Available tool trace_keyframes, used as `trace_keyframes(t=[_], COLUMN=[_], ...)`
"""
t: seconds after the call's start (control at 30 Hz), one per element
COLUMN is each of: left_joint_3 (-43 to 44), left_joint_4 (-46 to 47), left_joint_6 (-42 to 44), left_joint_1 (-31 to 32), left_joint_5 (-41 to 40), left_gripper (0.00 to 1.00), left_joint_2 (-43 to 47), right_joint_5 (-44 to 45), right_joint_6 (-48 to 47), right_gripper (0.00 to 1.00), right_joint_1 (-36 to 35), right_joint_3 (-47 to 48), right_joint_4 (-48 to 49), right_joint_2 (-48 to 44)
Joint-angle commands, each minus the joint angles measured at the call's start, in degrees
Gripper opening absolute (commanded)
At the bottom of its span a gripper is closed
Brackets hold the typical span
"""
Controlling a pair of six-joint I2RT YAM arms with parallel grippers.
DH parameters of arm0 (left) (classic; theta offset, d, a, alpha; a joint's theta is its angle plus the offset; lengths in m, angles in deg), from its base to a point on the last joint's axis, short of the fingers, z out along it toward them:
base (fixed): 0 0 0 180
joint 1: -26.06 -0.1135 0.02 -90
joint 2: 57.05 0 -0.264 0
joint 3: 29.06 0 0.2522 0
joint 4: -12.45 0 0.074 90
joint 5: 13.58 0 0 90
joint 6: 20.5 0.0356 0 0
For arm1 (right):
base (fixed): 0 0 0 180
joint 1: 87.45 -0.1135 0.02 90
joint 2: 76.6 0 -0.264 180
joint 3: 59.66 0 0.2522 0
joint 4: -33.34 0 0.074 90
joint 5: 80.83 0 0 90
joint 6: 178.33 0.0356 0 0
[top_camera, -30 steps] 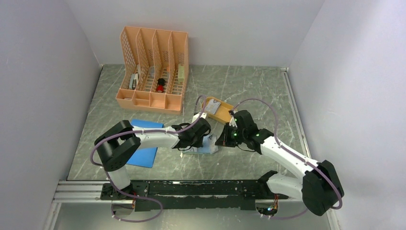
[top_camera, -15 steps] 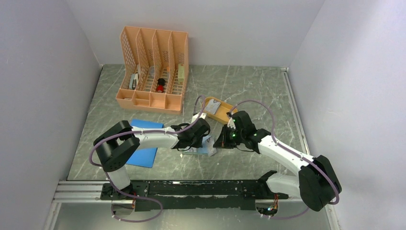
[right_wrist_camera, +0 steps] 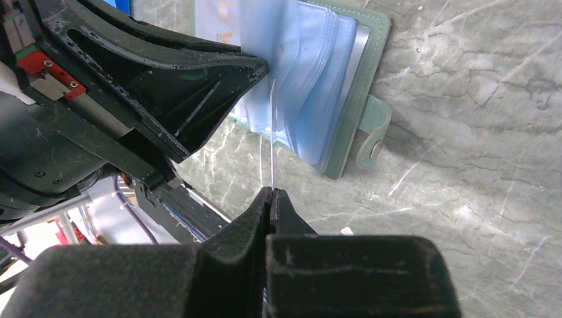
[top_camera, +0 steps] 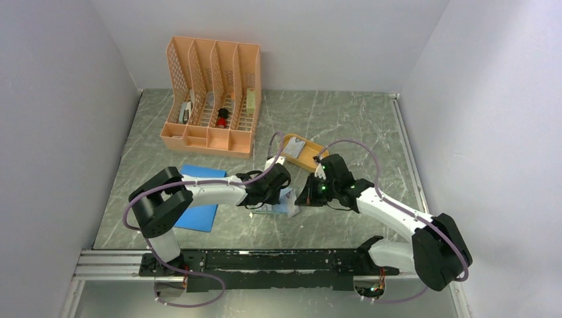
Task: Put the credit cards into the card holder
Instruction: Turn over the card slot in the card holder.
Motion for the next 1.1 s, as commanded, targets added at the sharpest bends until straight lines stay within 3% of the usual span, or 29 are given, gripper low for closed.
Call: trace_keyframes(t=[0.0,0.17,0.47,1.07], left_joint_3=[-0.67,-0.86,-1.54,-1.22], left_joint_4=[-1.98,-1.87,-1.9,-1.8], left_joint_6=[-0.4,-0.67,-0.77,-0.7], left_joint_1=[0.39,0.39,0.39,0.43], left_joint_5=[0.97,1.11,0.75,0.86], left_gripper=[0.09,0.09,0.08,0.08], left_joint_2=[1.26,1.7,1.81,2.47], right_joint_5=[-2.68,-3.17,4.78,-2.46], right_joint_6=[-0.39,-0.38,1.04,-0.59], right_gripper=[0.0,0.0,0.0,0.0], right_joint_1=[-0.25,-0.53,-0.53,-1.37], right_joint_3=[-0.42,-0.37,0.37,0.4], right_joint_4=[1.44,1.8,-1.08,1.69], right_joint_2=[1.52,2.58,-3.28,3.47])
